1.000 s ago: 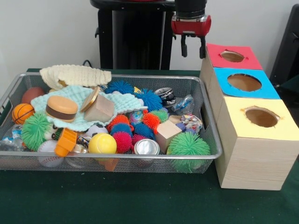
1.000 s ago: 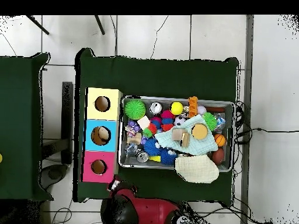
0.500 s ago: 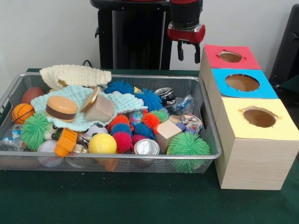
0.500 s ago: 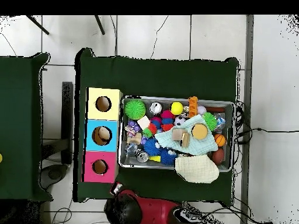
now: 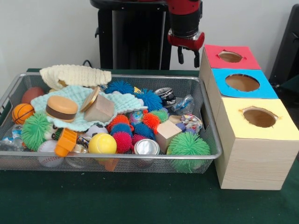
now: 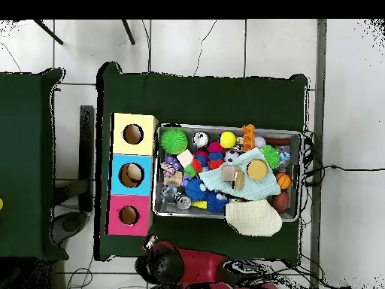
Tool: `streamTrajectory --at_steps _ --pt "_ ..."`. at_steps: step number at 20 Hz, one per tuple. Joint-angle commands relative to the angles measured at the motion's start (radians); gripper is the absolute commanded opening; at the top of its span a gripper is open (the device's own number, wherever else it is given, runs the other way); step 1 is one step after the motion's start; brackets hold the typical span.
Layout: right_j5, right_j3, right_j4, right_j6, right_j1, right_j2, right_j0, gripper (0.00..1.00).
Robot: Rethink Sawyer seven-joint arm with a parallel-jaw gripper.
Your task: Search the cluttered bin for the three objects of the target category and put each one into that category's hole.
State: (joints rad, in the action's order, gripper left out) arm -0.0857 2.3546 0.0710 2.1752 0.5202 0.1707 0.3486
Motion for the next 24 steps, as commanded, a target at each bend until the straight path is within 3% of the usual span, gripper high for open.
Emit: streamTrajectory --at_steps 1,7,10,14,19,21,24 --pt "0.088 -0.223 -0.086 0.105 -0.046 0.047 0.011 1.0" --pt "0.093 -0.148 -0.076 0.124 0.016 -0.003 -0.048 1.0" --pt "0.159 -0.067 -0.064 0.118 0.057 -0.013 -0.07 1.0" --pt "0.163 0.03 -0.072 0.165 0.072 -0.046 -0.134 1.0" --pt "0.098 0.087 -0.068 0.204 0.042 -0.047 -0.164 1.0" --pt "0.059 0.082 -0.063 0.205 0.026 -0.06 -0.182 1.0" --pt "-0.009 0.042 -0.057 0.201 -0.031 -0.039 -0.15 1.0"
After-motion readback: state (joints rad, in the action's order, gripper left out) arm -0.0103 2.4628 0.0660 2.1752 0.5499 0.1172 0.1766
